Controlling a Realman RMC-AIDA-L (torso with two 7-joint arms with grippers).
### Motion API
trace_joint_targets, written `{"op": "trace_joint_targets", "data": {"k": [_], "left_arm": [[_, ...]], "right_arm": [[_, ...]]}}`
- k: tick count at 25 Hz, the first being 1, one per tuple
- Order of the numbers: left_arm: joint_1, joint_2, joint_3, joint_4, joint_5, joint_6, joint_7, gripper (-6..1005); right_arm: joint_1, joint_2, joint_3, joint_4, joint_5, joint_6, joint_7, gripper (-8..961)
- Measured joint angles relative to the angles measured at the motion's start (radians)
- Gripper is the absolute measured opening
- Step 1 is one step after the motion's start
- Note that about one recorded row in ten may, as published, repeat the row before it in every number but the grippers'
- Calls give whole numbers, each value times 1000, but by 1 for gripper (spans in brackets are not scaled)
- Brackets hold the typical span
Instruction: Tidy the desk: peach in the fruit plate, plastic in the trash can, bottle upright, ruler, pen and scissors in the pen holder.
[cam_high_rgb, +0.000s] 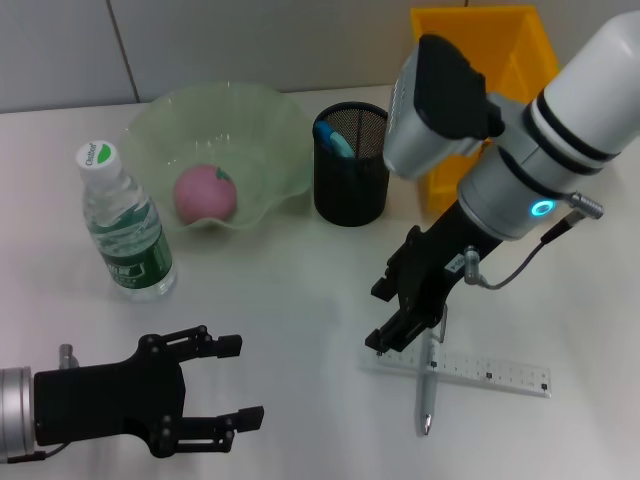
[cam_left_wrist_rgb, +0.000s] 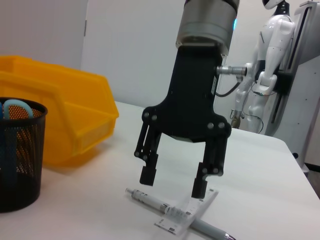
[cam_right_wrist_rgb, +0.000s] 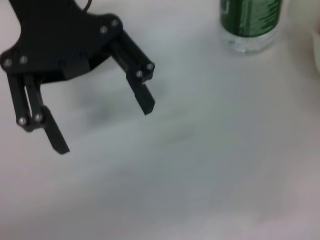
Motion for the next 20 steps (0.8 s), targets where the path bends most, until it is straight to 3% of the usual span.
{"op": "trace_joint_targets", "data": {"k": [20], "left_arm": [[0,1,0,0,11,4,-13,852]], "right_arm": [[-14,2,-100,1,-9,24,-2,663]]}}
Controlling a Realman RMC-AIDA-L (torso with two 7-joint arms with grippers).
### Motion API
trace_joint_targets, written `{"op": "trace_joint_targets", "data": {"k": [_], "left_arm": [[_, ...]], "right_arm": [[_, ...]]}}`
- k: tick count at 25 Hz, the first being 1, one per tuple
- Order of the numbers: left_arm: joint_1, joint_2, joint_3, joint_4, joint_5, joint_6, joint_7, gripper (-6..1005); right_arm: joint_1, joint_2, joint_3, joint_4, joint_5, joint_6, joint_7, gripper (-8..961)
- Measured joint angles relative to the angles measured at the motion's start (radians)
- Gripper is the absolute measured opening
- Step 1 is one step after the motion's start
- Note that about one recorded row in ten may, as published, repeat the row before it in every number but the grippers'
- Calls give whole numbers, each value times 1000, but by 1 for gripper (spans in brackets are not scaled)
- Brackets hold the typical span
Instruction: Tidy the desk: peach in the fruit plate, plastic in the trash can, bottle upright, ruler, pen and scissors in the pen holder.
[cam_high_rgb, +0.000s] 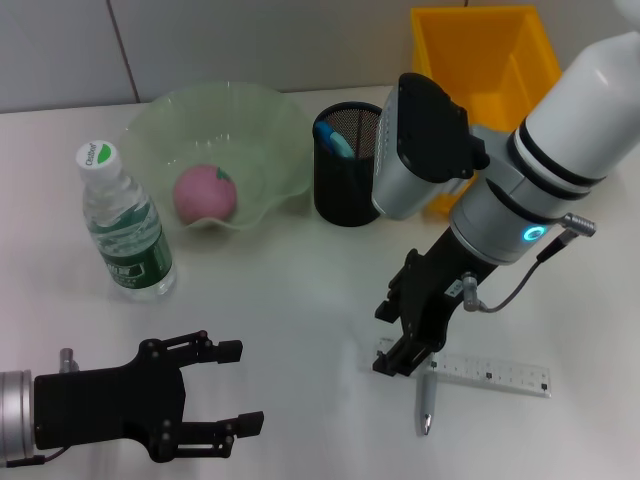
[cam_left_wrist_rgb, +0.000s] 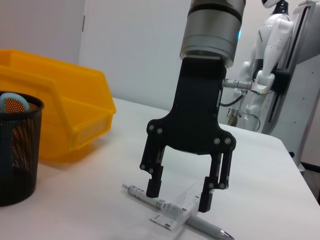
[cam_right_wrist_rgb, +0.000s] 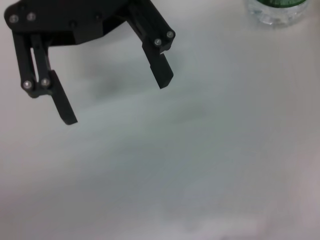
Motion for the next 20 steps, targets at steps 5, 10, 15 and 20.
{"op": "trace_joint_targets", "data": {"k": [5,10,15,20], "left_arm": [[-1,0,0,0,0,1,-1,852],[-2,0,0,-1,0,1,-4,852],[-4,0,0,-1,1,2,-10,852],[-4,0,0,0,2,1,-10,853]], "right_arm": [[-1,1,-34,4,-17,11,1,662],[1,1,-47,20,-18,23,5,661],[0,3,-68,29,-19,48,10,663],[0,3,-77,35,-19,64,10,660]]}}
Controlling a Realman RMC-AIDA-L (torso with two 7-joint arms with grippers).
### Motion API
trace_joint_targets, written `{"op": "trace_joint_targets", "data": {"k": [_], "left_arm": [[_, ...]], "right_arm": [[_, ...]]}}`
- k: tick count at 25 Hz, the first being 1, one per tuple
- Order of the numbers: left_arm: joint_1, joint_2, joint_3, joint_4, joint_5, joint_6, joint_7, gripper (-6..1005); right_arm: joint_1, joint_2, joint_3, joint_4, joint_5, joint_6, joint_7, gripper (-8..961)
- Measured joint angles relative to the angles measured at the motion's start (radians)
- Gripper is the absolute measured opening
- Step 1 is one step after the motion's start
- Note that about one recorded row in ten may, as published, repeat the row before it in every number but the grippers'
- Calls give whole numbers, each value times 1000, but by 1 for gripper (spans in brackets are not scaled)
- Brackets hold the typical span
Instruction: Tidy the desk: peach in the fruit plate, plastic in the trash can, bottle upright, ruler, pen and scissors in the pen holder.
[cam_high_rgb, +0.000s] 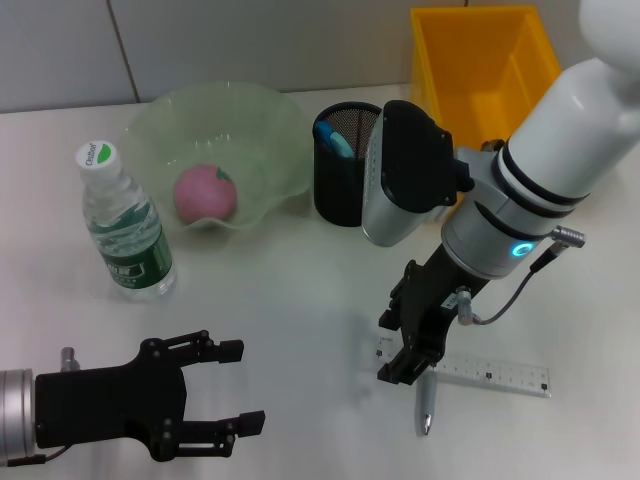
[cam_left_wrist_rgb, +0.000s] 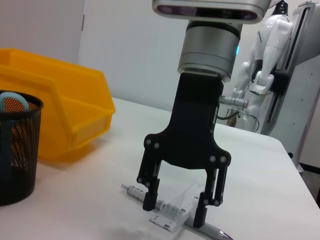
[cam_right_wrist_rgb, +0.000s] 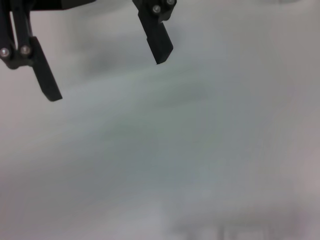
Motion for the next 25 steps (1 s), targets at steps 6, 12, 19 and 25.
{"op": "trace_joint_targets", "data": {"k": [6,12,19,25], "left_arm": [[0,0,0,0,0,-3,-1,853],[0,-1,0,0,0,-5,-1,853],[0,-2,0,0,0,-5,-1,853],[-2,-3,0,0,0,-5,-1,852]], "right_arm": [[1,0,-25,13,0,24,1,657],[4,0,-38,21,0,40,1,641],[8,0,-49,40,0,56,1,616],[11,0,-69,49,0,70,1,593]]}}
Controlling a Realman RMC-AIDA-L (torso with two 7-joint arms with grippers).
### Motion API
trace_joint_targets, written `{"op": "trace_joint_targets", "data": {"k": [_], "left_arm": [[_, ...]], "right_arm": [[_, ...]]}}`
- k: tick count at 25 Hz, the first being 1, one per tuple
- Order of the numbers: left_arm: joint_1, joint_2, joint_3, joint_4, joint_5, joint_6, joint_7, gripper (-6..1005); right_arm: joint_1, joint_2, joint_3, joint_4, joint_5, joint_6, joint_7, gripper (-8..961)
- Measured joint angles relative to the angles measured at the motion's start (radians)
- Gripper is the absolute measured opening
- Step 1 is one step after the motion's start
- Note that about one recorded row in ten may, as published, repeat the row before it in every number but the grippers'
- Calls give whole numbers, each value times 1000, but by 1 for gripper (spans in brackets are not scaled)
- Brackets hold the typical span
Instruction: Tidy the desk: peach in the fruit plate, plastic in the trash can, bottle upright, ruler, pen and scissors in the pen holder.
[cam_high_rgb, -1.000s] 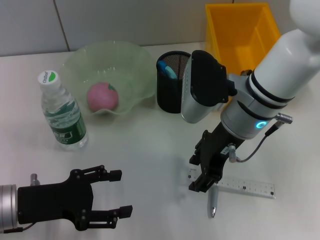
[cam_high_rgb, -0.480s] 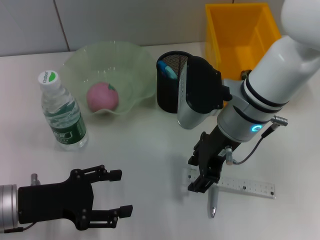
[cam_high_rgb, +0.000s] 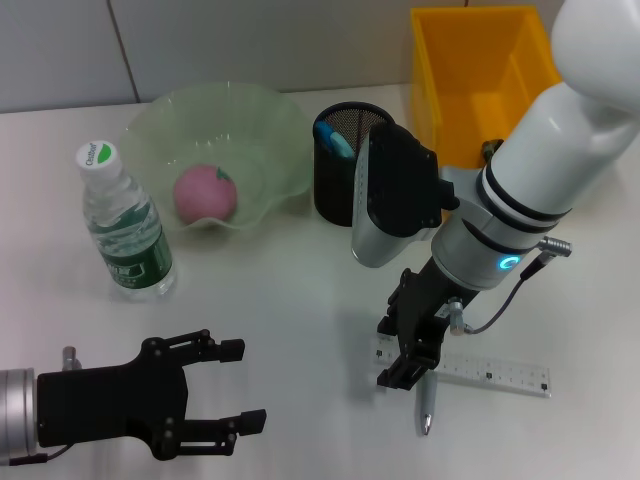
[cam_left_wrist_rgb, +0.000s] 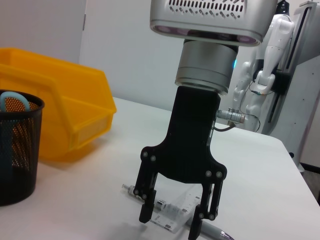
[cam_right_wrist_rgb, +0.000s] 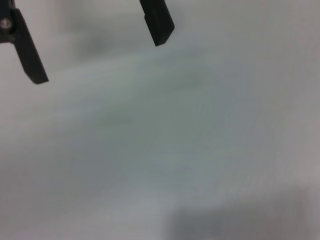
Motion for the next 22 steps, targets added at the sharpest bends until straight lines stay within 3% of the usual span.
{"op": "trace_joint_targets", "data": {"k": [11,22], "left_arm": [[-3,0,0,-4,0,0,0,849],[-3,0,0,-6,-4,2,0,847]], "right_arm": [[1,0,-3,14,0,9,0,553],[1,0,-3,13,0,8,1,442]]}}
